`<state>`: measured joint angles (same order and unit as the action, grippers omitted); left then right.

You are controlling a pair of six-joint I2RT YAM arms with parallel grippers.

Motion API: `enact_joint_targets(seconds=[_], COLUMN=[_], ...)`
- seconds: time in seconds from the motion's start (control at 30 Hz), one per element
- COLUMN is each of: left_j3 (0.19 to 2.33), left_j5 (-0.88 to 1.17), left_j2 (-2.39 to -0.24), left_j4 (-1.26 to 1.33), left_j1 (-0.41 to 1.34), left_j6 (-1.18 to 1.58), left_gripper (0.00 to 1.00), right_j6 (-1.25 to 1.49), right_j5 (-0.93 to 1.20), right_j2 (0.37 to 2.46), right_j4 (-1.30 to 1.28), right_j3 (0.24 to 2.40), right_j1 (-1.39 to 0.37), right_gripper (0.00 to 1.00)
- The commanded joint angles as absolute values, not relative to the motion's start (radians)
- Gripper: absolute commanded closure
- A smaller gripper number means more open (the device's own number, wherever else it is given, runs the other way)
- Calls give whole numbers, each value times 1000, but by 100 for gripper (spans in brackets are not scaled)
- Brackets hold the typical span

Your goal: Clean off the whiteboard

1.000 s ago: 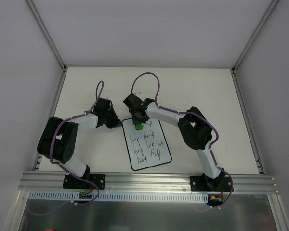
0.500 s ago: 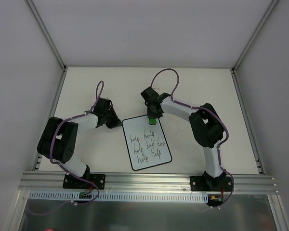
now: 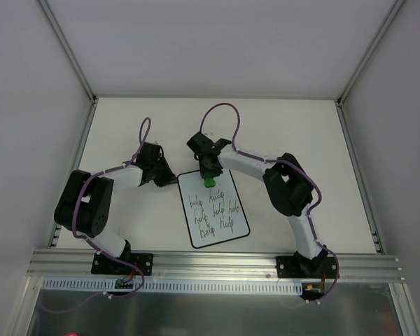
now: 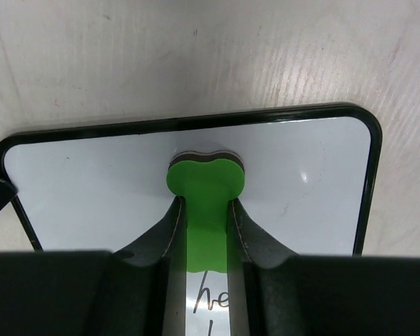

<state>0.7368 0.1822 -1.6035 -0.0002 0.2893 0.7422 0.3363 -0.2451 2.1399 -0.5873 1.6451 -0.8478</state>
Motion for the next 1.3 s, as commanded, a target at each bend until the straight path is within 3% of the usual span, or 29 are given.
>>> enact_joint_targets(seconds=[0.0, 0.5, 1.27], left_j3=[683, 678, 684], left_j5=[109, 106, 110], left_j2=[-1661, -1655, -1664], left_j4=[-143, -143, -143], left_j1=[301, 301, 301], left_j6=[709, 713, 710], left_gripper=[100, 100, 100], right_j6=[344, 318, 327], right_j5=[-210, -293, -232], right_j2=[2178, 2011, 2069], right_j4=[-641, -584, -549], right_j3=[1649, 1351, 1565], right_j1=[-853, -704, -957], right_gripper=[100, 100, 100])
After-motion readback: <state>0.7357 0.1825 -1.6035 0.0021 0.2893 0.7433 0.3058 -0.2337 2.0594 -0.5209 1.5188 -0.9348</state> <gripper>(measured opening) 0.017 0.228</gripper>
